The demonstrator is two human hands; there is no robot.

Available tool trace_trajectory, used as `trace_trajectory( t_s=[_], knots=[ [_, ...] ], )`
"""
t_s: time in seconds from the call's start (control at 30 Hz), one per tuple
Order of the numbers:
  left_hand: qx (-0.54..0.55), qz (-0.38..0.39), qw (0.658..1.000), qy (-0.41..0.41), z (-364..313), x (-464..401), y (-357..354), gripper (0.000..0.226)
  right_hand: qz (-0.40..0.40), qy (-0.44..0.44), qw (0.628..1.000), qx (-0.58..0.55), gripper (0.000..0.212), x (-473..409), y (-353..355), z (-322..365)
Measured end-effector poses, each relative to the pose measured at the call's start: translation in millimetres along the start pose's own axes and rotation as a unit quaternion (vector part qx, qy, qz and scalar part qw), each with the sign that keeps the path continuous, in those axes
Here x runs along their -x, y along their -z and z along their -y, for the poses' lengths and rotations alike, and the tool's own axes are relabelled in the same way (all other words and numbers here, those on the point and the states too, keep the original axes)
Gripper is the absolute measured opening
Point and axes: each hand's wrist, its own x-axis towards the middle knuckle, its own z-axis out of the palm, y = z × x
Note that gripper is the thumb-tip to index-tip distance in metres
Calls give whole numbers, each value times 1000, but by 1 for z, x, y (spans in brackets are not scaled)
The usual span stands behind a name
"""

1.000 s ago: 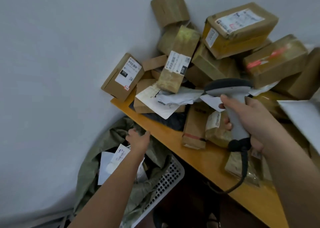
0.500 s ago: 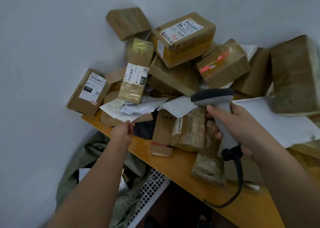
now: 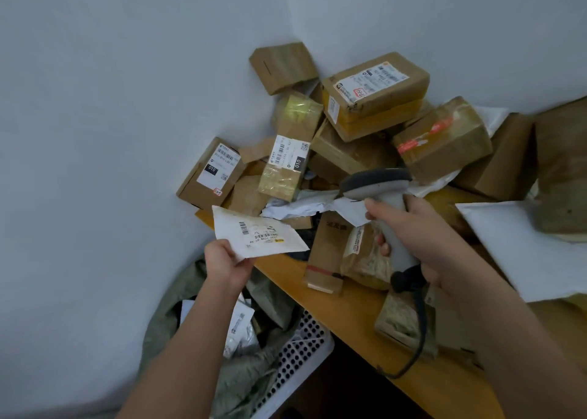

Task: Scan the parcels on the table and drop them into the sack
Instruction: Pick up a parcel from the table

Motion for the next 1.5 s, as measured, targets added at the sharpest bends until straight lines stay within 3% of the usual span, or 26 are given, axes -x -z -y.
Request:
trace_trajectory(
  t_s=[0.17, 0.3, 0.4, 0.53, 0.8, 0.87, 0.93, 1.0, 1.07, 1.17, 1.3, 1.5],
  knots=[
    [-81, 114, 990, 23, -27, 19, 15, 73, 14, 29, 999, 5, 30, 2, -15, 4],
    [-168, 209, 962, 53, -51, 41, 2, 30, 34, 39, 999, 6, 23, 5, -30, 11],
    [-224, 253, 940, 53, -63, 62, -13, 21, 38, 19, 999, -2, 31, 6, -42, 9],
    [-281, 262, 922, 49, -74, 72, -20, 16, 6, 17, 1000, -19, 39, 5, -41, 4],
    [-319, 290, 901, 34, -91, 66, -28, 13, 17, -19, 999, -33, 45, 1, -35, 4],
    [-242, 305, 921, 30, -92, 60, -28, 17, -15, -29, 997, -65, 48, -4, -36, 2],
    [-158, 319, 934, 36, -88, 56, -24, 38, -61, -43, 992, -99, 54, -9, -35, 1],
    [-121, 341, 930, 66, -77, 55, -18, 62, -99, -44, 985, -134, 54, -11, -33, 3],
    [-154, 373, 911, 86, -67, 55, -12, 68, -123, -36, 980, -152, 45, -12, -31, 5],
    [-232, 362, 900, 71, -51, 57, -13, 48, -140, -19, 978, -154, 35, -13, -32, 9],
    [-204, 299, 931, 38, -45, 58, -21, 26, -138, -7, 982, -127, 38, -15, -33, 15],
    [-151, 226, 962, 18, -46, 51, -17, 31, -67, 20, 997, -27, 33, -5, -34, 35]
  ],
)
